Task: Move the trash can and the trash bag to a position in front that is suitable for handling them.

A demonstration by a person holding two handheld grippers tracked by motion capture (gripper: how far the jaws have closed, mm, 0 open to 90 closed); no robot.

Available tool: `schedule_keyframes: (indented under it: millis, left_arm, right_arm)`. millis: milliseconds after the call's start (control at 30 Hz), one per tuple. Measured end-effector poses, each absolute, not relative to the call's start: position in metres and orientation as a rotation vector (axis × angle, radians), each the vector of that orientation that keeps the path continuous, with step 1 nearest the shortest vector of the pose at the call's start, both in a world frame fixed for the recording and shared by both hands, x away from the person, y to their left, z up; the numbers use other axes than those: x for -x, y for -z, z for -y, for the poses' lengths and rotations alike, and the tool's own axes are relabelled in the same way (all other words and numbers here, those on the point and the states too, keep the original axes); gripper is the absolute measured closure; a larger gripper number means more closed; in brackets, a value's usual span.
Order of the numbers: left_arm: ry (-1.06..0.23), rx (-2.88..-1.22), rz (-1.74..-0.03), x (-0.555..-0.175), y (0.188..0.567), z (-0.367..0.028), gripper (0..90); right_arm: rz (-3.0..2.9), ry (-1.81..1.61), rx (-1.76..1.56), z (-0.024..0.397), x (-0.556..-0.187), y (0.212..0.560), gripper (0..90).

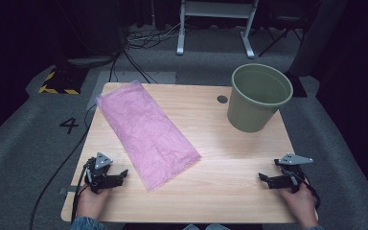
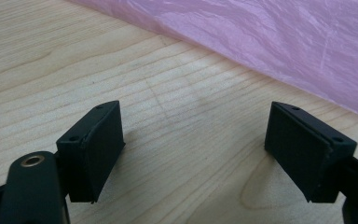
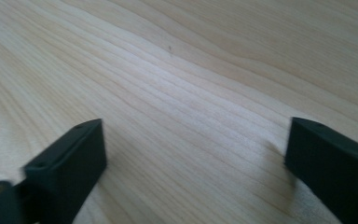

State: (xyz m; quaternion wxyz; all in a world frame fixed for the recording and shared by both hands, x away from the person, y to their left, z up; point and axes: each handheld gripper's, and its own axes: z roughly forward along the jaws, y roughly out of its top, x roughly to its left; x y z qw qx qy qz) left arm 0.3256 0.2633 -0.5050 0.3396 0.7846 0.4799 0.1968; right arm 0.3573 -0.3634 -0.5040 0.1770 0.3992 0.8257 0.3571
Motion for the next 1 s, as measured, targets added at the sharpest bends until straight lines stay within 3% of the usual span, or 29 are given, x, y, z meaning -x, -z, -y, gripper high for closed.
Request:
schedule_keyframes:
  millis: [33, 67, 333, 500, 800, 1000]
  left_arm:
    - [-0.511, -2.045, -1.243, -0.326, 0.505, -0.264, 19.2]
    - [-0.506, -2.049, -1.236, -0.326, 0.505, -0.265, 19.2]
    - [-0.508, -2.051, -1.235, -0.325, 0.505, -0.267, 20.1]
    - [-0.510, -2.043, -1.247, -0.326, 0.505, -0.266, 19.8]
    - [-0.511, -2.043, -1.246, -0.326, 0.505, -0.266, 19.8]
    - [-0.515, -2.046, -1.245, -0.326, 0.505, -0.266, 19.9]
  right_arm:
    - [-2.334, -1.034, -1.109, 0.364, -0.355, 0.503, 25.7]
    - [-2.330, -1.048, -1.102, 0.365, -0.353, 0.503, 28.0]
    - [-2.319, -1.045, -1.124, 0.365, -0.355, 0.503, 29.7]
    - [-2.336, -1.012, -1.121, 0.360, -0.354, 0.498, 38.9]
    - [-2.326, -1.075, -1.082, 0.354, -0.353, 0.471, 38.4]
    - [-2.284, -1.169, -1.058, 0.359, -0.367, 0.432, 39.5]
